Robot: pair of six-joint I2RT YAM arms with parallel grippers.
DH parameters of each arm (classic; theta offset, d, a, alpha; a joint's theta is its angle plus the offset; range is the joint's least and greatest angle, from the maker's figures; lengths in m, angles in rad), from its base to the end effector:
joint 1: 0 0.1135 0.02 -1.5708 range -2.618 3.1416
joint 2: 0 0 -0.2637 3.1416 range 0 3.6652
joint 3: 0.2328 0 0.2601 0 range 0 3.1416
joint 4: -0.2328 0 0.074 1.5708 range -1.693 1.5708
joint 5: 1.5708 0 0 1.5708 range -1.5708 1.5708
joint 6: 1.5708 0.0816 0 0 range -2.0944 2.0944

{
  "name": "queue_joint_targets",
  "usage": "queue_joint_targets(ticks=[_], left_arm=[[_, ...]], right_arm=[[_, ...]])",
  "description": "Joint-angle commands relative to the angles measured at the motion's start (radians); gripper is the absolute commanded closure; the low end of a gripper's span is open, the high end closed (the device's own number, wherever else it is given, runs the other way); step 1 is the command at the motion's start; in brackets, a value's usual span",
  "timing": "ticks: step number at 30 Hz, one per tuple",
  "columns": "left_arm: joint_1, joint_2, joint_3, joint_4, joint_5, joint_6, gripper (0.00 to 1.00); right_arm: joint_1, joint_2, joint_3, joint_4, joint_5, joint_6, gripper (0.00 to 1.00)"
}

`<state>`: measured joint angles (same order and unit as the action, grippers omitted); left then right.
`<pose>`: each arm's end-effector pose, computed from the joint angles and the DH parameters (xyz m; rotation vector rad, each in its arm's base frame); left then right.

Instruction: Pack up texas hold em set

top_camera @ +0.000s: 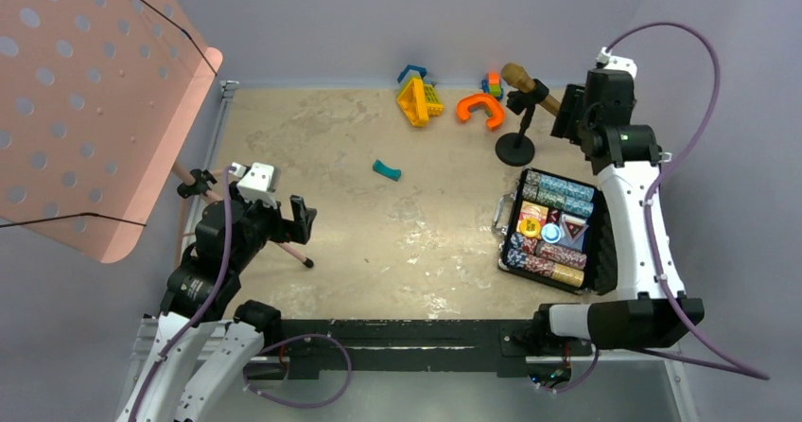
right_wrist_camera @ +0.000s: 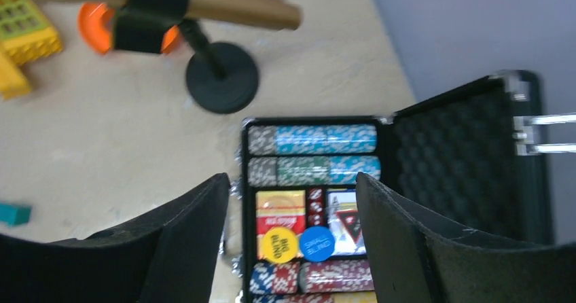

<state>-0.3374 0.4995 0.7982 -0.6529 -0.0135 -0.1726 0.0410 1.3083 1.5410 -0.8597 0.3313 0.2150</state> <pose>0.1501 -0.0515 0.3177 0.1505 1.9330 -0.3279 0.3072 -0.0140 0.3962 0.3711 2.1350 -0.2174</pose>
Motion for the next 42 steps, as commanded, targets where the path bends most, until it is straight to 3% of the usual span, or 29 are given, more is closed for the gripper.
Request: queue_joint_targets(ticks=[1,3,8,12,20,36,42], left_arm=[[-0.005,0.006,0.0,0.04,0.009,-0.001,0.0],[-0.005,0.011,-0.003,0.042,0.009,-0.001,0.0],[-0.005,0.031,-0.005,0.043,-0.002,0.005,0.01],[-0.005,0.028,-0.01,0.042,-0.033,0.008,0.01],[-0.004,0.044,-0.011,0.039,-0.05,0.012,0.0],[-0.005,0.033,-0.007,0.042,-0.036,0.01,0.01],[-0.004,0.027,-0.007,0.038,-0.037,0.008,0.01]], right_arm=[[-0.153,-0.033,0.039,0.057,0.134,-0.05,0.27],[-0.226,-0.051,0.023,0.09,0.067,-0.044,0.27],[-0.307,-0.074,-0.05,0.161,0.084,-0.035,0.25],[-0.434,-0.116,-0.142,0.211,-0.055,0.007,0.25],[-0.565,-0.199,-0.309,0.283,-0.17,0.05,0.24],[-0.565,-0.288,-0.503,0.314,-0.531,0.098,0.29],[-0.391,-0.305,-0.493,0.293,-0.593,0.117,0.3]])
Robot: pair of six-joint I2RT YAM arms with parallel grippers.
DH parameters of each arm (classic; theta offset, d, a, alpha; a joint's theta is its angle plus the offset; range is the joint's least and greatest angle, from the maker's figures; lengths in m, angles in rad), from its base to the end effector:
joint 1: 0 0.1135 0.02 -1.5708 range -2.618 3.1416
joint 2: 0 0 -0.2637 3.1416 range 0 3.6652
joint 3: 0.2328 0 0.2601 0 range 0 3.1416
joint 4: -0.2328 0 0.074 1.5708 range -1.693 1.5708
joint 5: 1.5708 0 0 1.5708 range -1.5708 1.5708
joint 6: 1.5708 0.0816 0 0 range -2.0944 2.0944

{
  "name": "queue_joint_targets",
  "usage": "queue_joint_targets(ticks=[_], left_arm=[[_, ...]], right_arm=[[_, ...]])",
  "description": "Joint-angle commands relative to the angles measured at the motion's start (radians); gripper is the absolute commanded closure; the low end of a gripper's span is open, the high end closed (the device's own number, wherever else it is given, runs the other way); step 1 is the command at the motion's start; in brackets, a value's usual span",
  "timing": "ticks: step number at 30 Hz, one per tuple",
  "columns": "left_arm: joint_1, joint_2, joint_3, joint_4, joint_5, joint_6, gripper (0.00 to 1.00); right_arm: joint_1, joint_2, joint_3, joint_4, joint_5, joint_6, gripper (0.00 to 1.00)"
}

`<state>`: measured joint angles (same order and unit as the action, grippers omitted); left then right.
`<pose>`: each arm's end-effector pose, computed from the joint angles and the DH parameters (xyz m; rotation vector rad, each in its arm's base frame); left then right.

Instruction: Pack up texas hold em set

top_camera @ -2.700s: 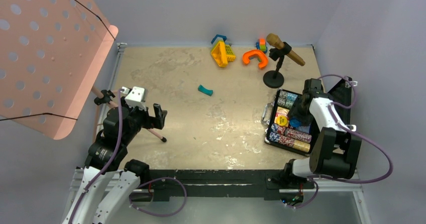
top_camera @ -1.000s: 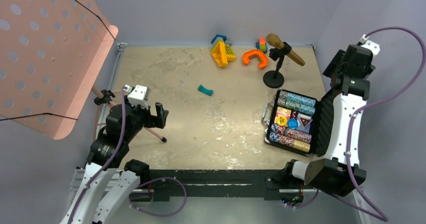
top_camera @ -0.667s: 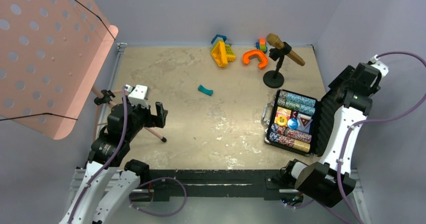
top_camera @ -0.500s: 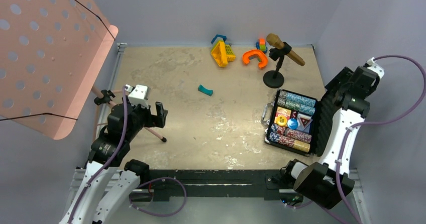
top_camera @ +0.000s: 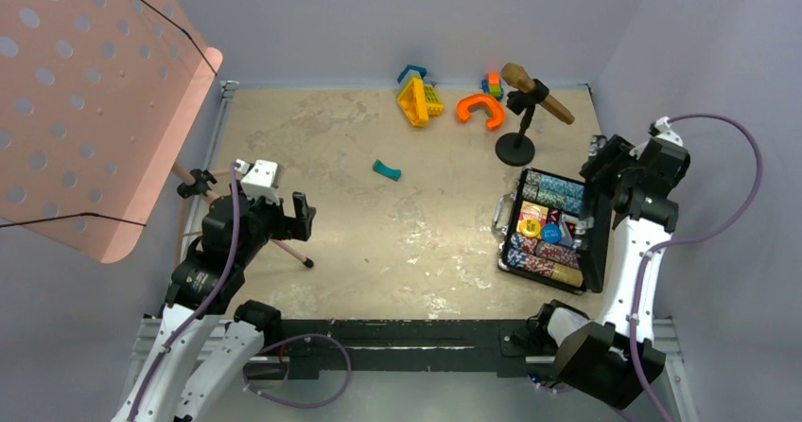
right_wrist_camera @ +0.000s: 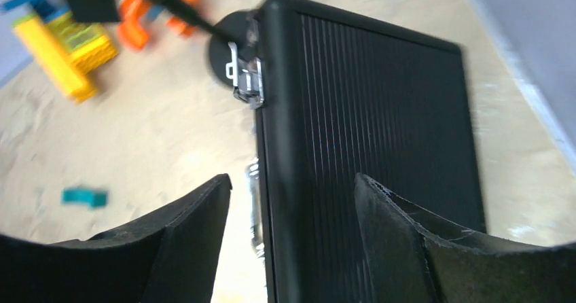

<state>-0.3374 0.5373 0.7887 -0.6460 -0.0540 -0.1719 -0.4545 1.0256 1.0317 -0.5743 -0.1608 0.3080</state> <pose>0.1592 -0.0512 0.3098 0.1278 1.9712 -0.2801 0.2449 -0.1051 0.3174 0.7052 2.0120 0.0857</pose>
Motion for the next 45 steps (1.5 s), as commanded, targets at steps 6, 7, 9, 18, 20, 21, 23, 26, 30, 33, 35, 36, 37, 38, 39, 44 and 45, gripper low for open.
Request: queue_joint_targets(ticks=[6,7,9,18,20,21,23,26,30,33,35,36,37,38,39,44,45], left_arm=[[-0.005,-0.016,0.001,0.029,-0.004,0.008,0.01],[-0.004,-0.016,0.001,0.031,-0.004,0.008,0.01],[-0.004,-0.017,0.001,0.028,-0.004,0.008,0.01],[-0.004,-0.029,0.008,0.024,0.001,0.002,0.01],[-0.004,-0.031,0.008,0.022,0.005,0.002,0.01],[-0.004,-0.032,0.008,0.022,0.006,0.001,0.0],[-0.004,-0.033,0.01,0.022,0.009,0.0,0.0],[-0.004,-0.031,0.011,0.022,0.012,0.0,0.01],[-0.005,-0.03,0.013,0.021,0.013,0.0,0.01],[-0.005,-0.029,0.013,0.02,0.012,0.0,0.01],[-0.005,-0.03,0.013,0.019,0.012,0.0,0.01],[-0.005,-0.03,0.013,0.019,0.013,0.0,0.01],[-0.005,-0.031,0.014,0.02,0.012,0.0,0.0],[-0.005,-0.031,0.014,0.019,0.013,0.0,0.0],[-0.005,-0.032,0.014,0.019,0.014,0.0,0.01],[-0.005,-0.031,0.014,0.019,0.018,0.0,0.01],[-0.005,-0.031,0.015,0.019,0.021,0.0,0.0]], right_arm=[[0.203,-0.064,0.044,-0.019,-0.137,0.022,0.29],[0.202,-0.079,0.046,-0.022,-0.132,0.019,0.29],[0.203,-0.108,0.037,-0.018,-0.114,0.016,0.3],[0.251,-0.072,-0.123,-0.028,-0.115,-0.021,0.68],[0.296,-0.047,-0.153,-0.028,-0.107,-0.019,0.74],[0.321,-0.034,-0.164,-0.031,-0.103,-0.016,0.79],[0.361,-0.01,-0.187,-0.036,-0.101,-0.009,0.86],[0.417,0.008,-0.216,-0.039,-0.091,0.007,0.93],[0.506,0.01,-0.268,-0.026,-0.073,0.053,0.97],[0.568,0.021,-0.306,0.003,-0.055,0.086,0.99],[0.599,0.035,-0.325,0.013,-0.042,0.103,1.0],[0.611,0.039,-0.33,0.016,-0.032,0.111,1.0],[0.625,0.039,-0.339,0.021,-0.02,0.122,1.0],[0.635,0.038,-0.349,0.024,-0.008,0.132,1.0],[0.643,0.034,-0.355,0.027,0.004,0.139,1.0],[0.66,0.047,-0.403,0.069,0.021,0.162,1.0],[0.664,0.058,-0.406,0.079,0.022,0.164,1.0]])
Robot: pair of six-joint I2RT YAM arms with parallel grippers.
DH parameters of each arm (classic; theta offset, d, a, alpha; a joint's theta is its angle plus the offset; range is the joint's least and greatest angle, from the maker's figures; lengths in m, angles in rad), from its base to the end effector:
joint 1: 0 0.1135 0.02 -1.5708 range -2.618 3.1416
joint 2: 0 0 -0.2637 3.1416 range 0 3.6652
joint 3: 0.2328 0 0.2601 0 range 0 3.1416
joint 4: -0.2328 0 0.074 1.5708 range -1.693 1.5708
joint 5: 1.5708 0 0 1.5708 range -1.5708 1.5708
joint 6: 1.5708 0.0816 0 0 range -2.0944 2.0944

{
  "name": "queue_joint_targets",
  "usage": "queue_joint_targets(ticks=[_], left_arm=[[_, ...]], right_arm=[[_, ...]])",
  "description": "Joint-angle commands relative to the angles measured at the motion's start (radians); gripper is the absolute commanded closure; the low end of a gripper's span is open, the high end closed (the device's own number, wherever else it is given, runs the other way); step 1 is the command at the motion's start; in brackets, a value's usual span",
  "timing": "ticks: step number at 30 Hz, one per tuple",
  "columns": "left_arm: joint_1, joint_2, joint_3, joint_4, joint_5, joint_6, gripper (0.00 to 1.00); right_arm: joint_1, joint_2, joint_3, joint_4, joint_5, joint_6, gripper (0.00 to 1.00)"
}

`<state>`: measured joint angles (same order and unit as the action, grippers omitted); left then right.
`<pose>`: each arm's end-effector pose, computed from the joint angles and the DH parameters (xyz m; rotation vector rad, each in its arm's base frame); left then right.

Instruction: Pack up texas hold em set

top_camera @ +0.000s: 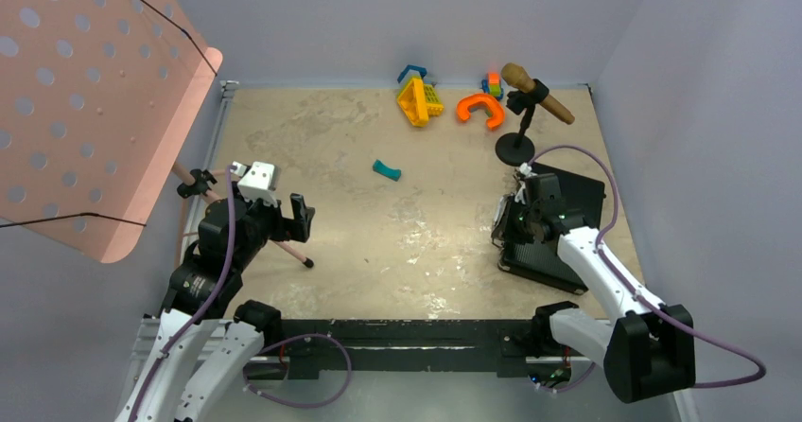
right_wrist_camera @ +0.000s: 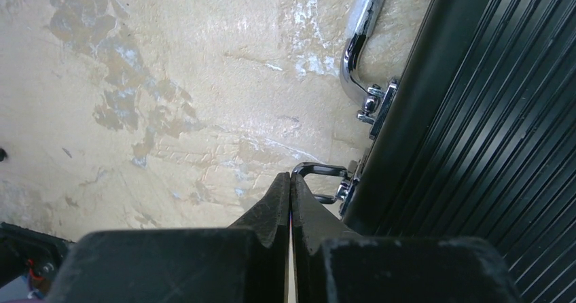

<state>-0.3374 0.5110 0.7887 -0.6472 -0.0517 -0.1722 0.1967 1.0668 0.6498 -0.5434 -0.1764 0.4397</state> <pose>0.1542 -0.0496 0.3134 0.1265 1.9465 -0.2880 0.2295 0.0603 0.1703 0.2410 2.5658 0.4703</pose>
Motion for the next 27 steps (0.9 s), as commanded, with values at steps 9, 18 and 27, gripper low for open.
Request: queue_joint_targets(ticks=[9,18,27], left_arm=[[-0.005,-0.008,0.015,0.019,0.015,0.0,0.01],[-0.005,-0.008,0.014,0.018,0.02,0.0,0.01],[-0.004,-0.01,0.015,0.018,0.023,0.0,0.0]], right_arm=[[0.05,0.064,-0.019,0.071,0.079,0.044,1.0],[0.072,0.087,0.004,0.064,0.097,0.045,1.0],[0.096,0.125,0.032,0.058,0.121,0.048,1.0]])
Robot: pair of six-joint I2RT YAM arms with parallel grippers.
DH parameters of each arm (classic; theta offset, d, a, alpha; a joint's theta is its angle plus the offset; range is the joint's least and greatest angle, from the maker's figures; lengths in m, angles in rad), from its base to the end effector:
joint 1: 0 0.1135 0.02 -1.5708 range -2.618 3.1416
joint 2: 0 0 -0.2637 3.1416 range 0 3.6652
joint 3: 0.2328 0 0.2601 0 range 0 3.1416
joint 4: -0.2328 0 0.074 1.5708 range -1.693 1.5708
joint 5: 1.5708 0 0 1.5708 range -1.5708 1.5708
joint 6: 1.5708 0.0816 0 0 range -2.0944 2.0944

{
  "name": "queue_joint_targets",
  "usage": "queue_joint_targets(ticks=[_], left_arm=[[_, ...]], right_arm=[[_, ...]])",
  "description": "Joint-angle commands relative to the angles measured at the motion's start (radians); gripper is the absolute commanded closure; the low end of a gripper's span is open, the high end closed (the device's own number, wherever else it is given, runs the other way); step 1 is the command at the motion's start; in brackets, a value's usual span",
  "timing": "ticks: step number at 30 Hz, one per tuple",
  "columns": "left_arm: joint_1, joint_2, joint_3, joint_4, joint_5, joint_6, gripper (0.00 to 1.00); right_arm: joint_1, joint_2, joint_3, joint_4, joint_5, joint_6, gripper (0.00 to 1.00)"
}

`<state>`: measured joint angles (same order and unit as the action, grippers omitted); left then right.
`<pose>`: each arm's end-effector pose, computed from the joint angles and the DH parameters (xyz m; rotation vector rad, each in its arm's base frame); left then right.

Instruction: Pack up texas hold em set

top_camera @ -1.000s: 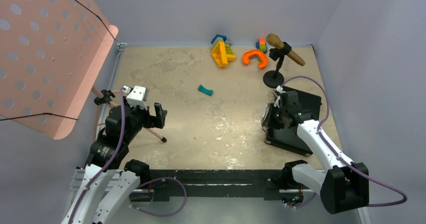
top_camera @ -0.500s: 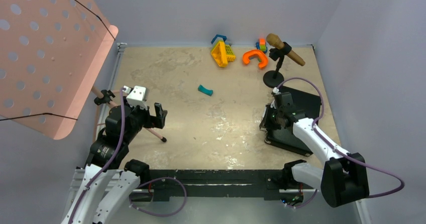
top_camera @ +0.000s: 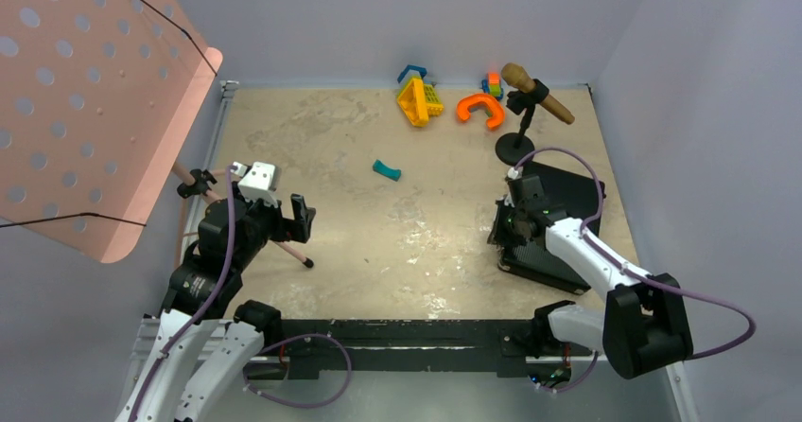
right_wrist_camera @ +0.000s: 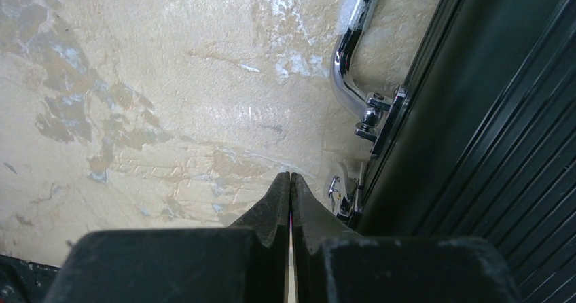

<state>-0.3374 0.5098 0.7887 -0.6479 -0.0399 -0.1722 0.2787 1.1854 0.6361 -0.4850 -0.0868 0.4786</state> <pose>0.1536 -0.0505 0.3134 0.1344 1.9466 -0.2994 0.2359 0.0749 0.1434 0.2329 2.6394 0.3761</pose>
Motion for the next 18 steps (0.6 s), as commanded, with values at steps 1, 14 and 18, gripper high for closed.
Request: queue_joint_targets(ticks=[1,14,18], left_arm=[[-0.004,-0.01,0.014,0.02,0.011,0.0,0.01],[-0.005,-0.013,0.015,0.02,0.014,-0.001,0.01],[-0.005,-0.015,0.015,0.02,0.017,-0.001,0.01]], right_arm=[[0.017,0.005,0.05,-0.003,0.032,0.01,1.0],[0.025,-0.077,0.169,-0.104,0.076,0.004,1.0],[0.004,-0.161,0.181,-0.144,0.209,0.019,1.0]])
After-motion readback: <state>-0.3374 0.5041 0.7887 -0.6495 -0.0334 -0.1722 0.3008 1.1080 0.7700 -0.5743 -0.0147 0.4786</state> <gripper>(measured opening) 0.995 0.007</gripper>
